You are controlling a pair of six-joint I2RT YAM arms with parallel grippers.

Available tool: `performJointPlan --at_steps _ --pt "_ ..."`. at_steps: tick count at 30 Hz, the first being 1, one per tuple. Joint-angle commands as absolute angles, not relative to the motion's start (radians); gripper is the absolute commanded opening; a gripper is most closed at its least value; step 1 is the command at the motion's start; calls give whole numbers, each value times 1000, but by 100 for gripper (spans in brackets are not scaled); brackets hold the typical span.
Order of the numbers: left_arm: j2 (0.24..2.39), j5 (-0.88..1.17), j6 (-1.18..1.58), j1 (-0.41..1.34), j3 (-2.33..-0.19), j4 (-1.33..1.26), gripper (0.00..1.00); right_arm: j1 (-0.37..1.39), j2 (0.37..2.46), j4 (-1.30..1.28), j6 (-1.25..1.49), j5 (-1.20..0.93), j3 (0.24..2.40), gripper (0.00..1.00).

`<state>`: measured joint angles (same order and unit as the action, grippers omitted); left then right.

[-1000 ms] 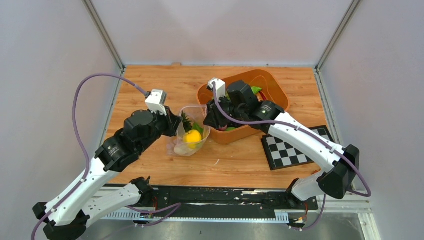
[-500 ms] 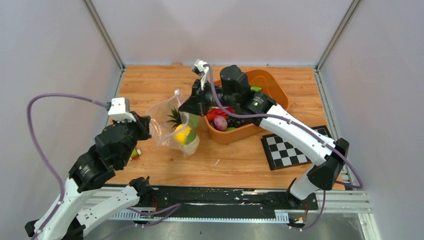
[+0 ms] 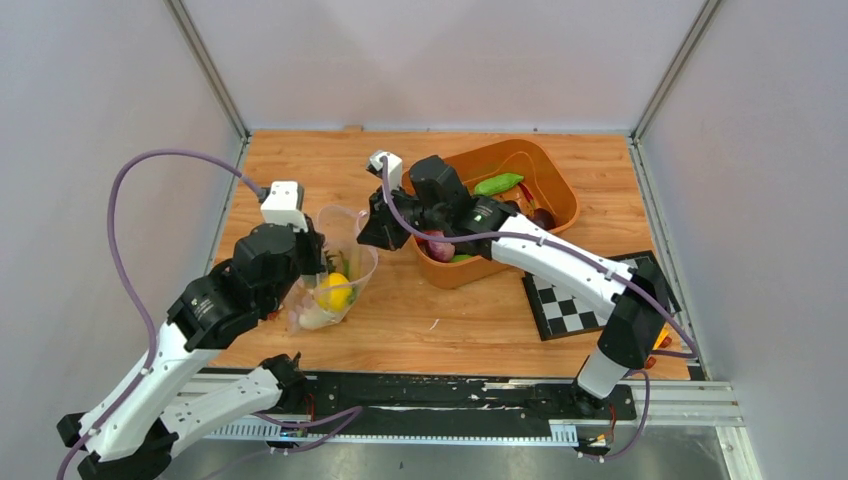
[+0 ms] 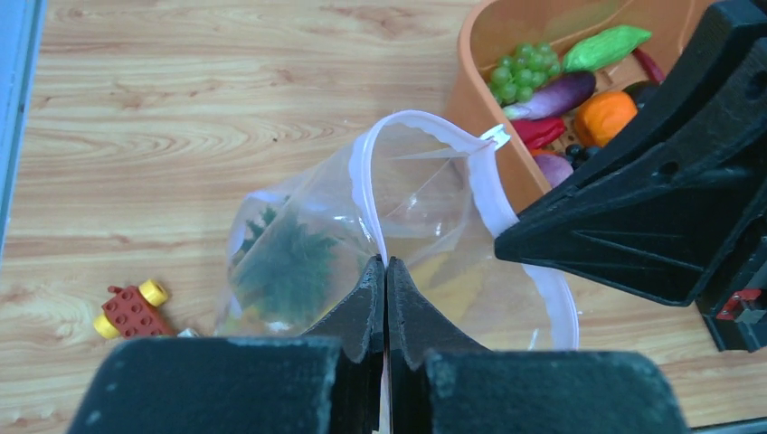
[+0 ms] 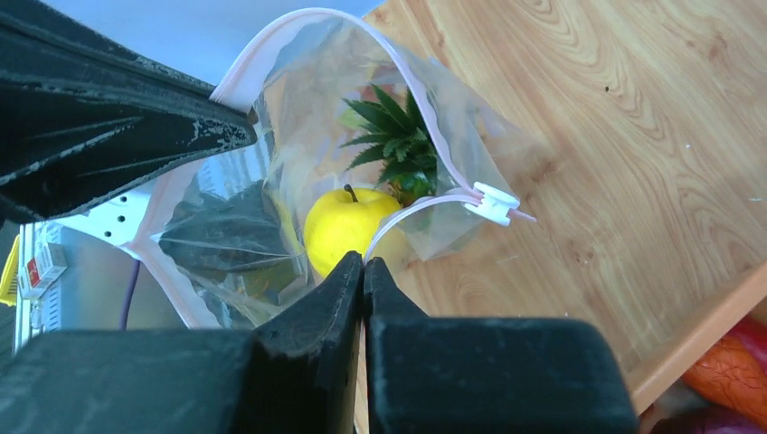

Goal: Place the food in the zip-top bag and seal the zipper
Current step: Adjust the zipper food storage bag at the center of the board, then pick up the fake fruit from the bin.

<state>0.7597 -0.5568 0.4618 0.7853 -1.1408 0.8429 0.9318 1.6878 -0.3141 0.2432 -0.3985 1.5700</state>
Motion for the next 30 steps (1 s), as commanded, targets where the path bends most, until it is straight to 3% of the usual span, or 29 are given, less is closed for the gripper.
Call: performJointPlan --at_steps 1,2,4,7,10,16,21,30 --pt "723 -546 451 784 -1154 798 0 915 1616 -242 241 -383 1576 6" --pt "722 -544 456 784 -1144 798 0 906 1626 -279 234 -386 1591 9" --pt "715 -538 465 784 -1126 793 0 893 1624 -322 224 -383 1593 23" --pt "701 -538 471 784 -1101 768 0 881 1570 -307 207 -362 1542 57" --pt "696 -537 470 784 -1094 754 0 874 1486 -292 177 -333 1486 69" --pt "710 -506 460 784 -1088 726 0 849 1359 -273 121 -263 1402 78" --pt "714 -475 459 784 -1088 708 0 799 1317 -204 160 -43 1309 85" --pt "713 -432 468 784 -1101 701 1 620 1587 -342 333 124 1373 87"
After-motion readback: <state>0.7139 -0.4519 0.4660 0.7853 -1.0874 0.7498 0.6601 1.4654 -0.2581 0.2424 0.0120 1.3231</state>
